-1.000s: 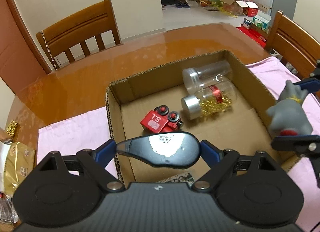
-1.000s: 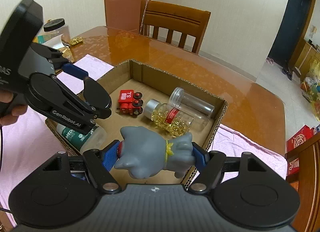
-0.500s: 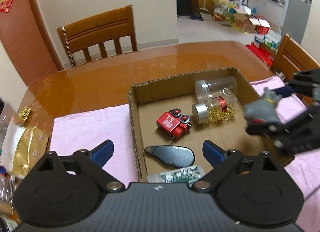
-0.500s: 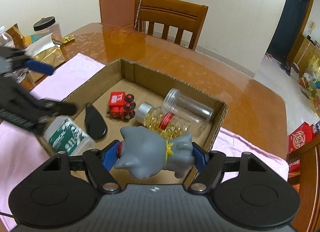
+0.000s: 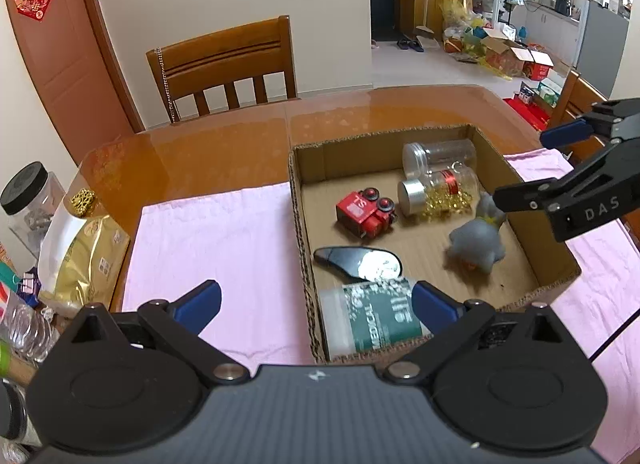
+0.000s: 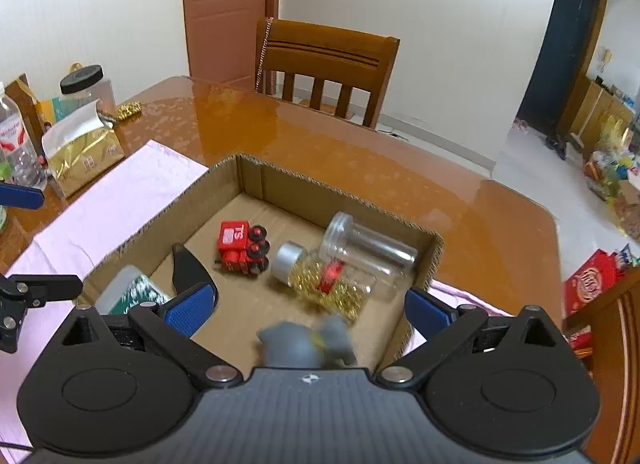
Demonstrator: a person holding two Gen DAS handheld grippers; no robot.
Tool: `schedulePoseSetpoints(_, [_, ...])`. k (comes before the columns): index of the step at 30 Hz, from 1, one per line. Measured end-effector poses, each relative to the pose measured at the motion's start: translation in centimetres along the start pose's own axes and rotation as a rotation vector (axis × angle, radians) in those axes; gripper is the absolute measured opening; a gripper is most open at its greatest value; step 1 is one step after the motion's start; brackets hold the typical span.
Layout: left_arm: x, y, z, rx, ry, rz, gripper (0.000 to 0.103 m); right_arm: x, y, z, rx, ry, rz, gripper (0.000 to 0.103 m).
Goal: Organize rigid objects
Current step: 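Drop the black case into the box with the left gripper while the right drops the elephant in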
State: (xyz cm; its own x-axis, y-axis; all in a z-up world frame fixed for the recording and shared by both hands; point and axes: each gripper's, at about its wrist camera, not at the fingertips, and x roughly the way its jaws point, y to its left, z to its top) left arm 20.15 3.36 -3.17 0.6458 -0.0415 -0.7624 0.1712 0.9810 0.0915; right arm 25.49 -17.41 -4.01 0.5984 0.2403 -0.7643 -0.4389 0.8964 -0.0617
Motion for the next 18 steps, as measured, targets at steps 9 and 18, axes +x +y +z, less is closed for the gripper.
schedulePoseSetpoints(9, [-0.4,-1.4,-2.8,-0.023,0.03,-0.013,0.101,-2.8,1.0,-3.1,0.028,-0.008,-0.031,0.103])
schedulePoseSetpoints(18, [-0.5,-3.5,-6.0,-0.013,0.043,-0.05,0.101,-4.3,2.5,-8.0,0.077,0.003,-0.01,0.103])
